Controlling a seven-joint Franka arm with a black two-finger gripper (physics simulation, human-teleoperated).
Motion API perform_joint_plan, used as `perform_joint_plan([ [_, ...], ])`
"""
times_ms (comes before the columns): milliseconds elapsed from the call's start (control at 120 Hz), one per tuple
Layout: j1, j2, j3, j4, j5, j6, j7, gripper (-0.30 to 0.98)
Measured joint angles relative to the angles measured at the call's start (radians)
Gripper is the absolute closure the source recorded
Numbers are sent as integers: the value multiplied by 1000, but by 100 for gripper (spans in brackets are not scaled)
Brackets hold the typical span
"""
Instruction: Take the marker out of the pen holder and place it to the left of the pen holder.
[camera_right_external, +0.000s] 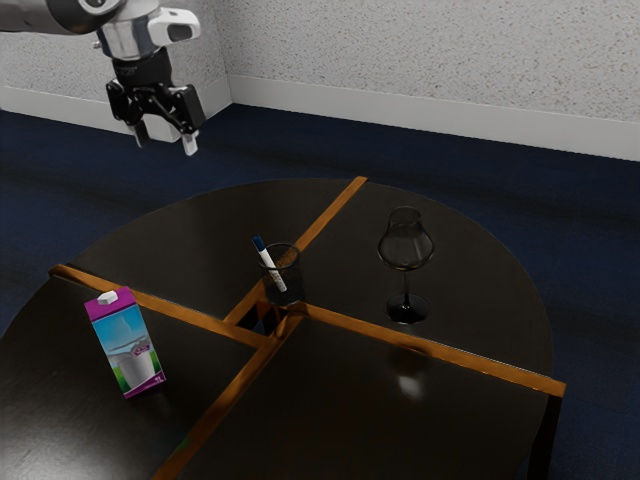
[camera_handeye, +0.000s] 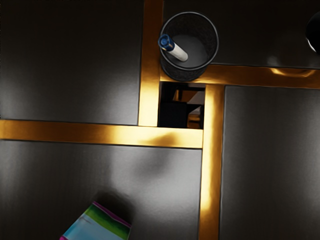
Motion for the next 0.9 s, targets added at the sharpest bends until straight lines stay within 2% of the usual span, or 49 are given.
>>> perform_joint_plan([
  [100, -10, 28, 4, 12, 10, 2, 1, 0],
  [183, -72, 248, 102, 151, 19, 29, -2, 0],
  [275, -74, 461, 238, 215, -70, 90, -11, 0],
  [392, -81, 606, 276, 243, -175, 180, -21, 0],
  [508, -86, 636, 280, 247, -307, 266, -58, 0],
  [583, -88, 640, 279, 246, -360, 301, -90, 0],
  [725, -118, 634, 254, 227, -401, 339, -140, 0],
  [900, -101, 662, 230, 226, -421, 371, -188, 0],
])
